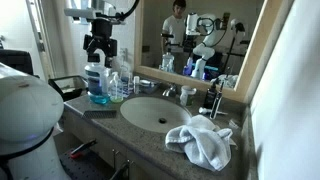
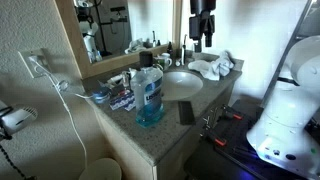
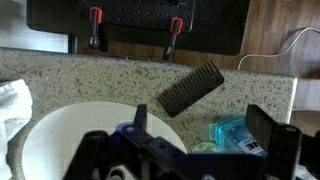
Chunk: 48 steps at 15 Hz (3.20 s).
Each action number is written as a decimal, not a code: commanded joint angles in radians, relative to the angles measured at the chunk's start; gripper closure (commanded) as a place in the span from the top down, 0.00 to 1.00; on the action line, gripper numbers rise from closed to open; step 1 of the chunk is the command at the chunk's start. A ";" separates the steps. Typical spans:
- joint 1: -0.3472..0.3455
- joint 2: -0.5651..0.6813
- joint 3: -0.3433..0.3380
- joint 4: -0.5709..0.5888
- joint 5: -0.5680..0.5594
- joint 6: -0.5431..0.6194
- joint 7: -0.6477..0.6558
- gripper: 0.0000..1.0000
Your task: Use the towel to wipe the sink
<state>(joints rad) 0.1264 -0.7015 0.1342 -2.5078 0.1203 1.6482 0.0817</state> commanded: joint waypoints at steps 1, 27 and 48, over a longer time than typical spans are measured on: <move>-0.002 0.000 0.001 0.002 0.001 -0.002 -0.001 1.00; -0.422 0.326 -0.222 -0.029 -0.118 0.577 0.340 1.00; -0.563 0.697 -0.414 -0.070 -0.854 1.110 1.445 0.56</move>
<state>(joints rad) -0.4768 -0.0110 -0.2434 -2.5914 -0.6449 2.7710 1.4066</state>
